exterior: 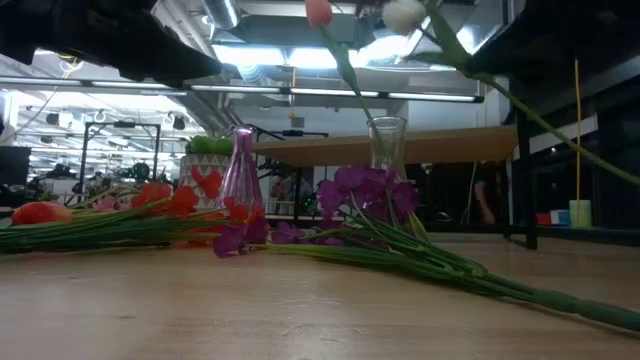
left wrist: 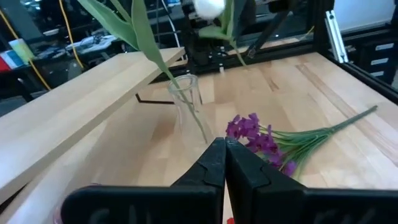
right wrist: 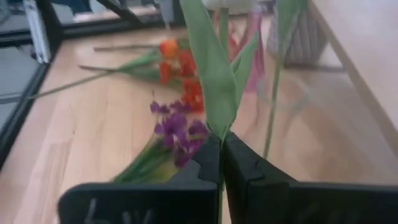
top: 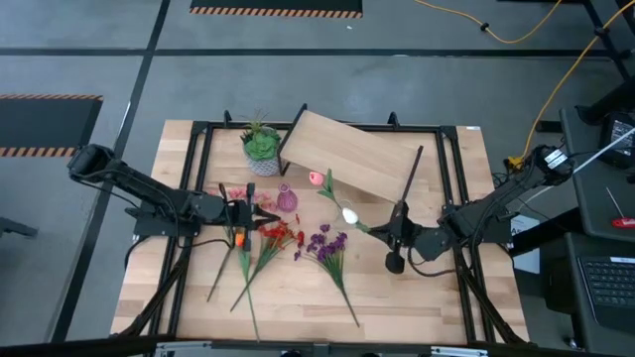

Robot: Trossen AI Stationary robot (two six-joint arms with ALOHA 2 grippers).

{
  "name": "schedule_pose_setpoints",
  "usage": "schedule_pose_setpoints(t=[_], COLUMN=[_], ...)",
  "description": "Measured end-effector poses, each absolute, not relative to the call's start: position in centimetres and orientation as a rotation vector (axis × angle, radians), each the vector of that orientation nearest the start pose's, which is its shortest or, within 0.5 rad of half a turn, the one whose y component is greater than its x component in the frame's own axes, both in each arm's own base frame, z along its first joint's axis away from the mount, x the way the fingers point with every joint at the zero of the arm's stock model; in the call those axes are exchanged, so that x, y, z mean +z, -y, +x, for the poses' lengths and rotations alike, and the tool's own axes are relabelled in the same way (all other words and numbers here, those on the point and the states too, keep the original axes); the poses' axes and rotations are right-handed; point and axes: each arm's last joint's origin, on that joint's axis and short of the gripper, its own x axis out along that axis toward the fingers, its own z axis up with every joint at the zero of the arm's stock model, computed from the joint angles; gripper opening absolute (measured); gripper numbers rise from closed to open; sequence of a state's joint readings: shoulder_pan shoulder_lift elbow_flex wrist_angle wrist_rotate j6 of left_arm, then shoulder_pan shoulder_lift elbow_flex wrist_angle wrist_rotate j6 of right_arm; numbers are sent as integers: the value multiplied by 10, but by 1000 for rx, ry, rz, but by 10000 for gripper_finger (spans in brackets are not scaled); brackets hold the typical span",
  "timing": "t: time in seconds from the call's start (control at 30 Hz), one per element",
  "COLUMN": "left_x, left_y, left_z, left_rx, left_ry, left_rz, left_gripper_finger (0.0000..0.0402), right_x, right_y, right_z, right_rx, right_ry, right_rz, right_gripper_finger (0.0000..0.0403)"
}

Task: Pick and place flowers into a vace then onto a shelf
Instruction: Put the white flower into the transparent vase

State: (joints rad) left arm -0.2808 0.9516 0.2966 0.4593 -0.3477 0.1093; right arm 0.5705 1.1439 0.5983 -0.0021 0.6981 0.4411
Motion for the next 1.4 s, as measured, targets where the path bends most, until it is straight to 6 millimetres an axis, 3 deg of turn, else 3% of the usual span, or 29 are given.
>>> schedule_pose_setpoints(t=[0.47, 0.73, 1.1, 1.4], left_x=[198, 198, 198, 198], left_y=[43, 43, 43, 42], left_z=[186, 186, 186, 186], left_rx=[33, 33, 40, 85], left_ry=[-191, -190, -191, -194], left_rz=[167, 175, 221, 258], left_gripper_finger=[2, 2, 2, 2], right_x=[221, 240, 260, 264], right_y=[-108, -110, -90, -71], right_z=[203, 207, 217, 235], right_rx=[-188, -187, -291, -188], right_ry=[-258, -101, 54, 183], right_rz=[55, -10, -102, -173], right_gripper_finger=[2, 2, 3, 3])
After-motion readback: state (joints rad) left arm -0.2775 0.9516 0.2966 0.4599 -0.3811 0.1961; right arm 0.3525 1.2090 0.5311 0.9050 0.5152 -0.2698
